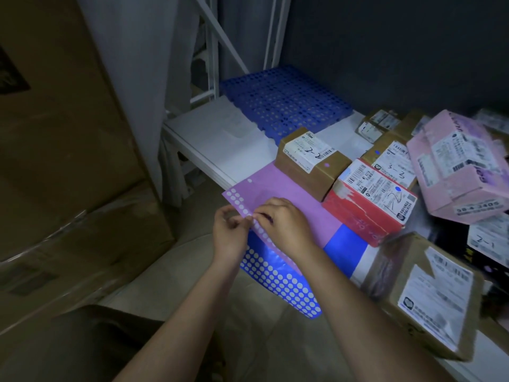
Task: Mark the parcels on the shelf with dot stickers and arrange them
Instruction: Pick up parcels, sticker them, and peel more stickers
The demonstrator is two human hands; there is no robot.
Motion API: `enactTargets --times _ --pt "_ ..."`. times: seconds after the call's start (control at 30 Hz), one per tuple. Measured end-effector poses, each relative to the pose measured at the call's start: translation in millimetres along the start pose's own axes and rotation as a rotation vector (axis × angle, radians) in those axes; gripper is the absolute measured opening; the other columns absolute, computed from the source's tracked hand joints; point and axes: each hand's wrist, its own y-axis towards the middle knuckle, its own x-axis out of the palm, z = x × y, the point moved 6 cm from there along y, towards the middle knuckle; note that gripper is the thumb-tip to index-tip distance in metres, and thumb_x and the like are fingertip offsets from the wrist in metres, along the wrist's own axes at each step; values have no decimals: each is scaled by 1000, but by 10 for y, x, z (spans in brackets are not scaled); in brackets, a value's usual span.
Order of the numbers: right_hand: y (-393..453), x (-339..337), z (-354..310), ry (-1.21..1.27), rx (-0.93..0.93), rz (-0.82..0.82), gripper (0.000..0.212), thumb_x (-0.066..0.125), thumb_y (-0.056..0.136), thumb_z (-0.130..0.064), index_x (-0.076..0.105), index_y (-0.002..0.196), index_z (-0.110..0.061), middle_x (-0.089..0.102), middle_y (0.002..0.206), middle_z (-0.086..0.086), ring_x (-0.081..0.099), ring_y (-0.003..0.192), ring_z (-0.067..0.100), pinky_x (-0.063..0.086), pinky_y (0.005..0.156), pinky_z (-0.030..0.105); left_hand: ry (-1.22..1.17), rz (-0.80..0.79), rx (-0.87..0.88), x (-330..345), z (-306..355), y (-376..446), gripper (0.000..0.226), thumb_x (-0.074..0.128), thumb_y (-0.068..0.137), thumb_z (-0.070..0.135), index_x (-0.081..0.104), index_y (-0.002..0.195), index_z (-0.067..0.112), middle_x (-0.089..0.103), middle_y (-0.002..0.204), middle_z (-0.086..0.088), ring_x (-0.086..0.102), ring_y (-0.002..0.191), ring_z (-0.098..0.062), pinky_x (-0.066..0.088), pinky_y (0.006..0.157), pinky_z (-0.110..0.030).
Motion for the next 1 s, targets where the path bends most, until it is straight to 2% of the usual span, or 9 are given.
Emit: enactTargets --times 0.17,0.3,0.43,0.6,0.77,0.87,1.0 --pt "21 -5 27 73 43 23 9 64 81 -9 68 74 -10 60 79 5 57 73 26 49 63 37 2 -5 -10 -11 29 -15 32 59 89 1 43 114 13 61 73 0 55 60 -2 41 49 -3" --pt "20 -17 102 236 106 12 6 68 83 -9 73 86 -8 67 88 8 63 75 24 53 72 39 -2 -16 -12 -11 57 -20 32 58 91 1 43 117 13 60 74 1 57 50 8 41 47 -2" --pt "18 -26 103 251 88 -12 12 73 82 -11 75 93 -8 69 90 7 65 76 22 55 75 40 7 -33 -19 0 77 -14 32 58 91 1 43 118 10 60 74 0 57 60 -1 42 50 -4" --pt "4 -51 69 228 75 17 9 68 85 -9 76 87 -9 70 86 7 64 75 22 54 73 40 30 -41 -31 -7 51 -13 32 58 91 3 43 117 12 62 77 1 58 53 6 42 48 -5" --pt "-20 -50 97 247 118 59 7 67 83 -7 74 83 -10 70 85 5 64 73 22 54 72 41 27 -28 -42 -18 30 -7 31 58 90 1 44 117 9 63 77 0 57 67 -10 45 51 -11" --pt "-26 -18 148 276 170 113 5 68 81 -9 70 79 -13 69 80 3 65 71 22 55 69 43 36 -12 -39 -22 13 20 34 60 89 1 45 118 10 65 78 -2 58 70 -15 46 54 -15" --pt "-89 -113 192 326 267 256 6 64 87 -8 69 83 -9 67 75 5 61 66 20 53 66 39 60 47 -22 -62 44 14 36 61 88 0 41 116 12 62 77 0 57 67 -9 46 57 -11"
